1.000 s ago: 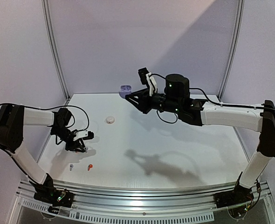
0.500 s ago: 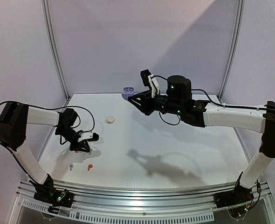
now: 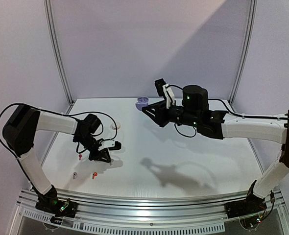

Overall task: Insert the wireless bluetooth earbuds into the charging case
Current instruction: Move the right earbud to the corner of the board, then move the earbuds to the corner of the board.

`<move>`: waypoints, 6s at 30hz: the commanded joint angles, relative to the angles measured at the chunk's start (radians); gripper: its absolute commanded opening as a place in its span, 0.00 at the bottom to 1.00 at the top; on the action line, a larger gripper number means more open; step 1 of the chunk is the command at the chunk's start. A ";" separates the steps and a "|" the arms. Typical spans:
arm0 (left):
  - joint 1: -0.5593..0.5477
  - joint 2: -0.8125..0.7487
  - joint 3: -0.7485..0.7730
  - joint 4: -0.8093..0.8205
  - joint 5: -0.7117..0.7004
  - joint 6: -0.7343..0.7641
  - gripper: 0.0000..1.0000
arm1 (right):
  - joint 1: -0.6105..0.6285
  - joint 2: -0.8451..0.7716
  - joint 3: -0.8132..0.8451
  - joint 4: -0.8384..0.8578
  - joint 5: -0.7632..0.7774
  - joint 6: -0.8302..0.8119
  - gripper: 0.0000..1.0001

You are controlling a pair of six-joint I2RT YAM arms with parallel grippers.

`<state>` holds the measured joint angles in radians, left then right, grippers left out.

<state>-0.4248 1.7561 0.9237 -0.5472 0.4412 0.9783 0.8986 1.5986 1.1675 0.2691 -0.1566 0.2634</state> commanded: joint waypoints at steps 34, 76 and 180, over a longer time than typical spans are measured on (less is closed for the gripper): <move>0.013 -0.244 0.271 -0.612 -0.012 0.070 0.57 | -0.018 -0.272 -0.216 0.015 0.168 -0.057 0.06; 0.195 -0.366 -0.309 -0.459 -0.235 0.263 0.22 | -0.018 -0.241 -0.155 -0.056 0.134 -0.063 0.07; -0.237 -0.013 -0.057 -0.053 -0.084 0.390 0.18 | -0.017 -0.295 -0.209 -0.115 0.180 -0.058 0.08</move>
<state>-0.5976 1.6417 0.8295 -0.6888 0.3515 1.3998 0.8867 1.3422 0.9848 0.1753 -0.0185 0.2176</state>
